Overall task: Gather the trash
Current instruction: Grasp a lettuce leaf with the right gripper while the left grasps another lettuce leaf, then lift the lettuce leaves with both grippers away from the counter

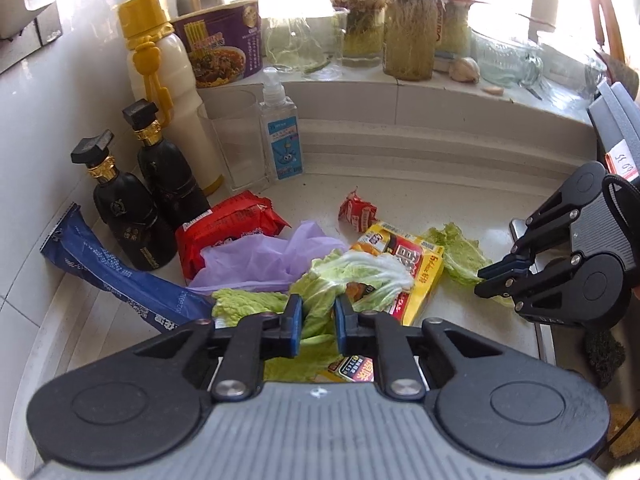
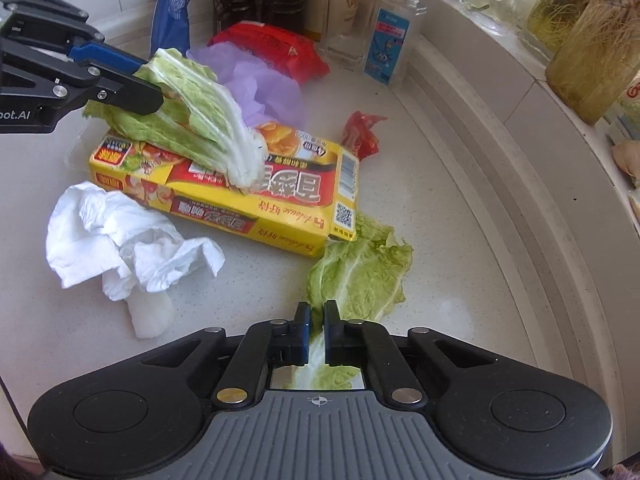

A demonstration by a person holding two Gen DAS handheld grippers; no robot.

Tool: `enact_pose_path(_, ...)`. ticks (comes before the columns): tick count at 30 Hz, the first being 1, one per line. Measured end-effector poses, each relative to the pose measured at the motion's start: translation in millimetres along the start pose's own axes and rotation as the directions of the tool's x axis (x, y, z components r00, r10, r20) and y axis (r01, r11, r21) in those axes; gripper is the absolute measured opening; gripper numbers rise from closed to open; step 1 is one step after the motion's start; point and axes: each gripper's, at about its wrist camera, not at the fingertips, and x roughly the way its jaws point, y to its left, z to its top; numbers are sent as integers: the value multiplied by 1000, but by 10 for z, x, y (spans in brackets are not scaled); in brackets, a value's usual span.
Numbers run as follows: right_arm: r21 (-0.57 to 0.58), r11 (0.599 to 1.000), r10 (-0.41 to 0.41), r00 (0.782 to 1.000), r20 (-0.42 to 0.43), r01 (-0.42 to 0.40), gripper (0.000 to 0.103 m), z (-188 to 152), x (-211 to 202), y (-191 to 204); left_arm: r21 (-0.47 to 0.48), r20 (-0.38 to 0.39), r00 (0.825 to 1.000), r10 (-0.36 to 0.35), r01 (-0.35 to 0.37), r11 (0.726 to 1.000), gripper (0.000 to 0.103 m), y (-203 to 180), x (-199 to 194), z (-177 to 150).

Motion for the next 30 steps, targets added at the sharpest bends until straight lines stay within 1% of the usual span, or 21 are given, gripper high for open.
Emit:
enact_pose_path(6, 49, 998, -30, 999, 38, 28, 0, 38, -147, -102, -50, 56, 998, 14, -11, 999, 14, 62, -137, 54)
enact_pose_path(10, 104, 994, -38, 997, 68, 31, 0, 71, -253, -217, -76, 68, 997, 28, -22, 997, 14, 98, -218, 81)
enact_pose_path(14, 129, 991, -55, 994, 93, 43, 0, 104, -382, -250, -105, 86, 996, 36, -26, 994, 14, 140, -322, 88)
enact_pose_path(22, 138, 989, -81, 985, 155, 60, 0, 215, -660, -227, -134, 115, 992, 52, -36, 990, 14, 184, -542, 72)
enact_pose_path(30, 99, 992, -96, 974, 203, 77, 0, 361, -912, -54, -177, 122, 989, 79, -56, 983, 14, 272, -794, -27)
